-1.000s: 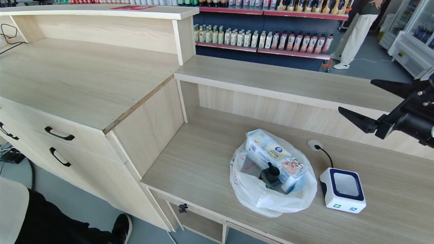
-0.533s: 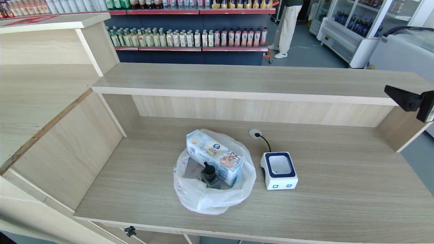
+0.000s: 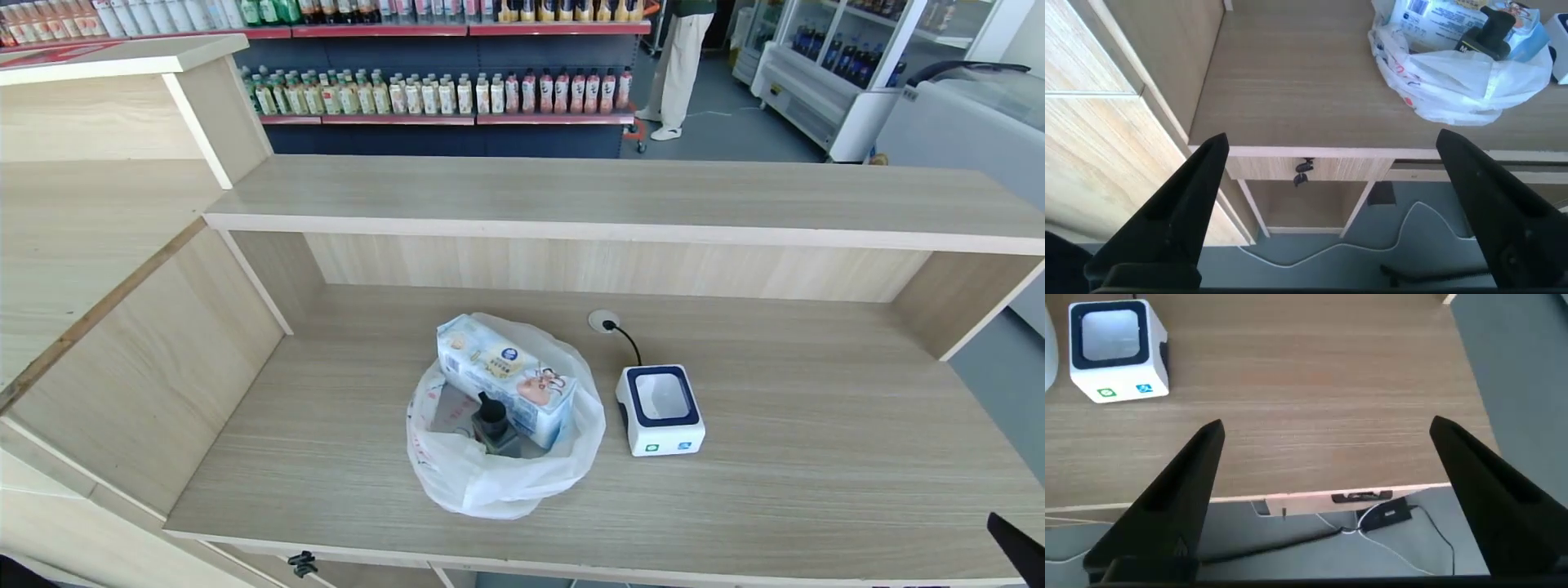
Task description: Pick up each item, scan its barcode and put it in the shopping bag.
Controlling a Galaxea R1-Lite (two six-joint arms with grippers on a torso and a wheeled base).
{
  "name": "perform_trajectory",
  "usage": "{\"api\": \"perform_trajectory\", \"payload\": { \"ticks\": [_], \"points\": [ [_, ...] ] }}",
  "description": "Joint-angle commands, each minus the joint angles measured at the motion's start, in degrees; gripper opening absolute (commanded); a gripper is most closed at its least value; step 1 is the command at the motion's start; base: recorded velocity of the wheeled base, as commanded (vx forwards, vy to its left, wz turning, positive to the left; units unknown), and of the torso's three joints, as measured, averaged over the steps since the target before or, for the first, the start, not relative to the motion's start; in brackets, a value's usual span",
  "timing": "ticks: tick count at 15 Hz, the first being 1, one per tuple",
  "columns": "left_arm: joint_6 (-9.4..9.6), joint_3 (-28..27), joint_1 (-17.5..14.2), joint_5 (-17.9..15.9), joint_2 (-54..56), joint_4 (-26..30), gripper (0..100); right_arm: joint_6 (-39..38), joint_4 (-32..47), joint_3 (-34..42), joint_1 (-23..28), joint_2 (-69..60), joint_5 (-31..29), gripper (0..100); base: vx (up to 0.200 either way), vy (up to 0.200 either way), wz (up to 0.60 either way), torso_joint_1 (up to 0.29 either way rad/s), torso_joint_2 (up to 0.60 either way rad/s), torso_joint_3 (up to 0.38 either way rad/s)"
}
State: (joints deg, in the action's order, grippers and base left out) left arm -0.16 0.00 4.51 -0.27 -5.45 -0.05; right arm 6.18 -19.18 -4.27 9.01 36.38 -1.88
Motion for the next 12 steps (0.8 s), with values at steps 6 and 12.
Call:
{"api": "perform_trajectory", "payload": {
  "ticks": [6,12],
  "points": [
    [-0.02,0.0,0.0,0.0,0.0,0.0,100,-5.1,12.9,4.3,-3.3,-30.8,0.6,100,0.0,0.0,0.0,0.0,0.0,0.0],
    [-0.02,0.0,0.0,0.0,0.0,0.0,100,-5.1,13.0,4.3,-3.9,-30.8,0.6,100,0.0,0.0,0.0,0.0,0.0,0.0]
  ]
}}
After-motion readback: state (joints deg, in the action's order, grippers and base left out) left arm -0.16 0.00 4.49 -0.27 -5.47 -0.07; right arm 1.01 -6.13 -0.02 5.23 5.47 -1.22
